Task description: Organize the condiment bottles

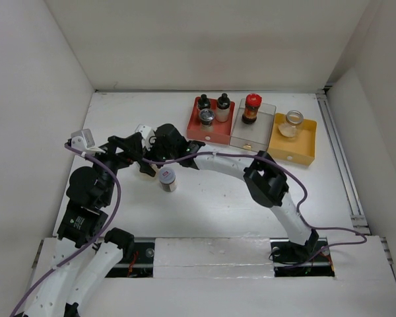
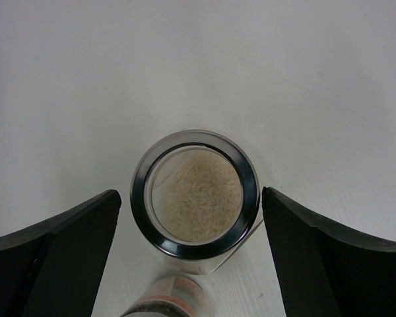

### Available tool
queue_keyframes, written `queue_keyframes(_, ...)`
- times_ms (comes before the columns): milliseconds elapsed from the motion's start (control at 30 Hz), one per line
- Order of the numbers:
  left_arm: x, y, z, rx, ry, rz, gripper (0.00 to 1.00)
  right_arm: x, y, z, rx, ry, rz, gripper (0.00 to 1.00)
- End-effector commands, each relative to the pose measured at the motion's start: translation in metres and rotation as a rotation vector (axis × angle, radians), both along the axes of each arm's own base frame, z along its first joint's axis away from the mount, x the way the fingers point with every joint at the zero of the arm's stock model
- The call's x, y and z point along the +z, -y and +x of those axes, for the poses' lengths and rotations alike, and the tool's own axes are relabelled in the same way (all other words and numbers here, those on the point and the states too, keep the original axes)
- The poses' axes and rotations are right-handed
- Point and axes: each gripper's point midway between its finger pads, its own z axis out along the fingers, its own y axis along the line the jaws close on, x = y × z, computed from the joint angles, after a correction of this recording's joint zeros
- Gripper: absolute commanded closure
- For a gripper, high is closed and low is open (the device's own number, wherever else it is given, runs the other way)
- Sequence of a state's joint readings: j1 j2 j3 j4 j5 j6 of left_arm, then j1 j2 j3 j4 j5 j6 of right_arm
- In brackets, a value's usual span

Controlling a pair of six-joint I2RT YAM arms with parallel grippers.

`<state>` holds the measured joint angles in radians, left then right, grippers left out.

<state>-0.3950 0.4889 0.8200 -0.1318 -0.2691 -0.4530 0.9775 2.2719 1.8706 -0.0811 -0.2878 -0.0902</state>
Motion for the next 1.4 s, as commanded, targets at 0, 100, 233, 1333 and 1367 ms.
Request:
queue_keyframes(0,0.019,0.001,-0.001,-0.008,0.058,-0.011,0.07,-0.002,-0.011,0.008,-0.017,0.034,0.012,0.07)
queue_keyframes(100,0.019,0.001,-0.001,-0.008,0.058,-0.011,0.07,0.003,-0.012,0.009,-0.017,0.04,0.021,0.06)
queue_keyframes(233,0.019,0.002,-0.001,-0.017,0.059,-0.01,0.07,0.017,-0.014,0.012,-0.034,0.063,0.06,0.26)
queue_keyframes(1333,0.014,0.019,-0.001,-0.106,0.052,0.001,0.08,0.142,0.536,0.068,-1.433,0.282,0.372,0.39)
queue_keyframes(1367,0.014,0.019,-0.001,-0.106,0.052,0.001,0.08,0.14,0.544,0.067,-1.454,0.279,0.361,0.39)
